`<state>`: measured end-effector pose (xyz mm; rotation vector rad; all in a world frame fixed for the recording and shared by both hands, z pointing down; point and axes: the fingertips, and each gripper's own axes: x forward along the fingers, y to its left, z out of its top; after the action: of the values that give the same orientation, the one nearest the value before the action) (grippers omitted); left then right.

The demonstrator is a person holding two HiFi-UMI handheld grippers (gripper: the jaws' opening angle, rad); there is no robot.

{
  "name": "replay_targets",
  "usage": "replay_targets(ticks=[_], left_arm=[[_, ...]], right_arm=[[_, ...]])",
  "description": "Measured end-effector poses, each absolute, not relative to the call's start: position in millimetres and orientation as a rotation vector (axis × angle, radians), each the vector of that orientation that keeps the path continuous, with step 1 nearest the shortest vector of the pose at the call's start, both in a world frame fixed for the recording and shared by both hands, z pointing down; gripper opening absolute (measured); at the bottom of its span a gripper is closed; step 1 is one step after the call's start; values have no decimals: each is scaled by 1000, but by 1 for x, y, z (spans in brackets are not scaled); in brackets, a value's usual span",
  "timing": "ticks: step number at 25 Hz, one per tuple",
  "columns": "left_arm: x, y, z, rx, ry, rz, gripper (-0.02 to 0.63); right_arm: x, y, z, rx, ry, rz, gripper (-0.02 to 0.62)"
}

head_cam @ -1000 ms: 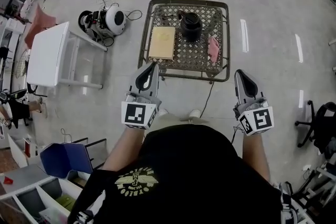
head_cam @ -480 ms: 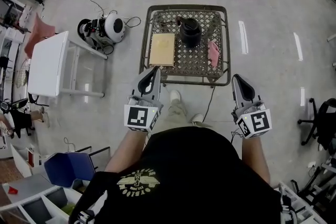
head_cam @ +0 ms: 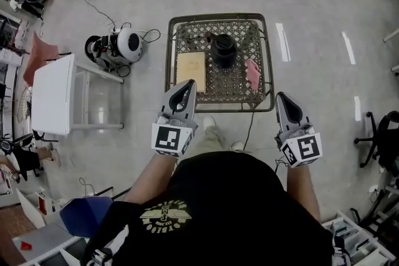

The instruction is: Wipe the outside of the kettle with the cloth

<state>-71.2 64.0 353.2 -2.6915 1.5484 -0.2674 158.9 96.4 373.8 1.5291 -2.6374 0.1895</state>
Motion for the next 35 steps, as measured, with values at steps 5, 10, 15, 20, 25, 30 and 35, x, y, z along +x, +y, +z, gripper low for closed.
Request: replay_targets(ticks=[5,10,15,20,25,30,35], left_arm=[[-88,26,344,-2686,1518,-246,6],[-106,-7,345,-2701,1522,-243,6],[-116,-36,346,-2730,1477,-226,6],[-127,-63,349,-2771,1412,-210,6],[-137,-85,354,-2799,1353,-198,6],[-142,-101,365,-2838,1353,-187,6],[-125,-108,374,-2887,1311,-187,5]], right_arm=[[141,57,365,1558,-2640,175,12],[121,27,359,1553,-2639,152,12],[111,6,358,1594,-2599,151,12],[103,-11,356,1665,-2546,140,12],[90,-24,353,1725,-2512,118,12],[84,-36,356,1707,-2470,100,12],[93,-50,352,1707,-2464,113,12]])
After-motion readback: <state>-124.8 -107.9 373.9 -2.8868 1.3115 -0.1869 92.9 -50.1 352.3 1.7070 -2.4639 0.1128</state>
